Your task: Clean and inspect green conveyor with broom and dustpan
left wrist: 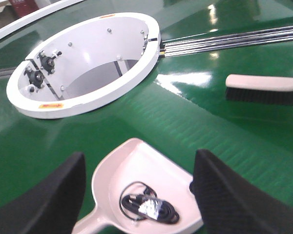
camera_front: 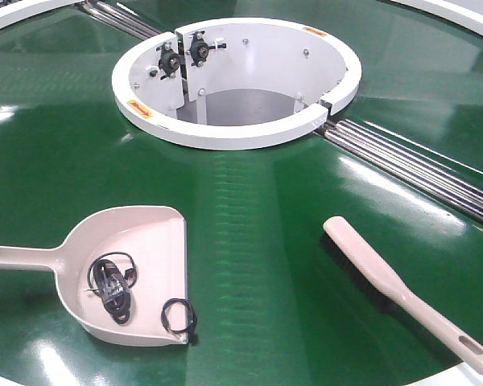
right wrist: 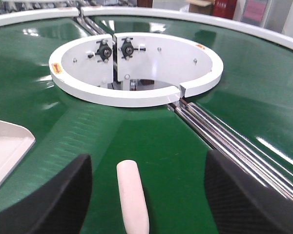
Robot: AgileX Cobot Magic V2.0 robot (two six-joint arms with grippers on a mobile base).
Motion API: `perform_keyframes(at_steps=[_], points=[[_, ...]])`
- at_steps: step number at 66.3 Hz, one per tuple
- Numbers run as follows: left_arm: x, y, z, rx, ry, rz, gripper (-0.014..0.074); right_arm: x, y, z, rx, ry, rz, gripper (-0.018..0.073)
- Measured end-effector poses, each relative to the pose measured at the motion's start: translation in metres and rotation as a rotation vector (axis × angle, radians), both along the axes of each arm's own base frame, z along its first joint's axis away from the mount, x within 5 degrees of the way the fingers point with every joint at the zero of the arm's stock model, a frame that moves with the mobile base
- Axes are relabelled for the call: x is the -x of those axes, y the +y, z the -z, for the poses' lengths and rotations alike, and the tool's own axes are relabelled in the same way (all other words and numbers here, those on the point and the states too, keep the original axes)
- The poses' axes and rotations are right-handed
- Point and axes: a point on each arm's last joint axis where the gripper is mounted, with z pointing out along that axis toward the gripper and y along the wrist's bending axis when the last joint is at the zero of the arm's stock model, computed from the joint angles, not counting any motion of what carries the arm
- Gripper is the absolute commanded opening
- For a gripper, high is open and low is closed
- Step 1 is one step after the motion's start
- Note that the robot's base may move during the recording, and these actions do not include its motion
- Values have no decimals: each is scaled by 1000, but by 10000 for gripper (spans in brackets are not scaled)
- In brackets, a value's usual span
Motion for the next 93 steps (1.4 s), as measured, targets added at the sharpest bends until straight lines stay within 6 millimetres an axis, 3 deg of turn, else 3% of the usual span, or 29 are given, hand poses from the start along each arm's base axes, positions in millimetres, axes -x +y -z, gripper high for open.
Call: perform_keyframes(at_steps=[9,20,28,36,41,46,50,52,93], points=[[18,6,56,92,-74,-30,439,19,-4,35,-18,-78,-1,473],[30,12,96,229,-205,-72,439,26,-6,63,-37,-157,-2,473],[28,12,120,234,-192,-86,439,23,-5,73,-58,-172,-4,473],[26,12,123,237,-192,-93,414,20,-3,82,-105,-138,-12,453],[26,12,123,241,-197,-95,335,20,-2,86,-110,-127,-12,378],[26,12,123,241,-197,-95,170,19,-2,87,-103,-129,-13,233],[26,12,123,241,-196,-94,23,19,-2,87,-89,-133,-16,62],[26,12,123,241,-196,-94,-10,19,-2,87,-83,-133,-17,-15],[26,12,123,243,-198,-95,-8,19,-2,86,-66,-151,-21,-8]])
